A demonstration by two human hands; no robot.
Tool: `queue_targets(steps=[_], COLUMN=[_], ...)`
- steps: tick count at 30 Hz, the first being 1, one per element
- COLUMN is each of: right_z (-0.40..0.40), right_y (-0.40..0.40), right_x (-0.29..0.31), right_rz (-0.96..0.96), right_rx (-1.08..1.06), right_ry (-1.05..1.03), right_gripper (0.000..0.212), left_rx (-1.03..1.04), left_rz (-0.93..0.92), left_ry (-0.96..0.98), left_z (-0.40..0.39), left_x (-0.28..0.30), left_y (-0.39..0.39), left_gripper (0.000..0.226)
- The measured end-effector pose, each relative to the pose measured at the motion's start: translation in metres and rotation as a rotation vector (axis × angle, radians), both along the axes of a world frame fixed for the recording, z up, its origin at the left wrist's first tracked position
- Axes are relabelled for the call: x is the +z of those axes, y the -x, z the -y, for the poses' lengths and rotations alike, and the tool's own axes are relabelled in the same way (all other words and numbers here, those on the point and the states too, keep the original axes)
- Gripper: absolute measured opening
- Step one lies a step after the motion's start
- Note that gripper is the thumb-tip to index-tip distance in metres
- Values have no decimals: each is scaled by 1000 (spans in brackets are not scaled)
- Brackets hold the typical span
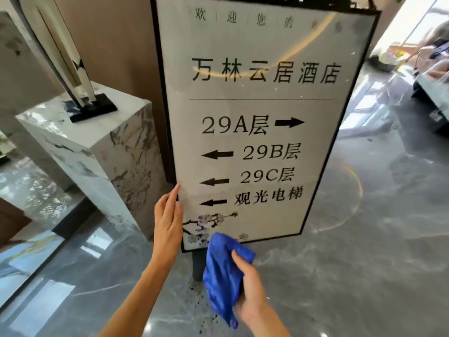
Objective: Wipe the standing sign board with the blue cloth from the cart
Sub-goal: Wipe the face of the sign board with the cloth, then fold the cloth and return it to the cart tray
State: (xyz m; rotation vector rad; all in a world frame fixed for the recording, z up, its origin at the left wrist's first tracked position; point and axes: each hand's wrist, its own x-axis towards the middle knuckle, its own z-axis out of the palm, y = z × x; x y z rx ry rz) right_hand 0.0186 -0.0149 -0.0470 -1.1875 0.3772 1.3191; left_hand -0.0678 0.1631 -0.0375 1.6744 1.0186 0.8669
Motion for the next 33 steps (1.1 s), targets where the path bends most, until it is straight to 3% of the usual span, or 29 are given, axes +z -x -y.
queue_targets(steps=[3,7,11,15,21,27,33], right_z=[5,12,15,20,26,30,31], right_y=[-13,-25,-34,-47,-72,-104,-124], right_x=[36,76,111,139,183,218,244], right_rz=[9,9,52,64,133,309,520], right_rx=[34,62,92,124,203,242,346], right_ry=[-95,-242,-335,-409,-382,-301,-189], right_gripper=[54,55,53,55,64,51,44], left_rx=[30,-114,-320,-397,-400,-356,-328], left_rz=[142,280,289,376,348,279,215], left_ry=[69,522,903,830,729,531,295], left_z=[29,62,76,76,77,71,72], left_x=[18,50,81,102,132,171,210], left_y=[13,13,2,-1,-15,-22,-33], left_gripper=[28,31,59,47,50,18,13])
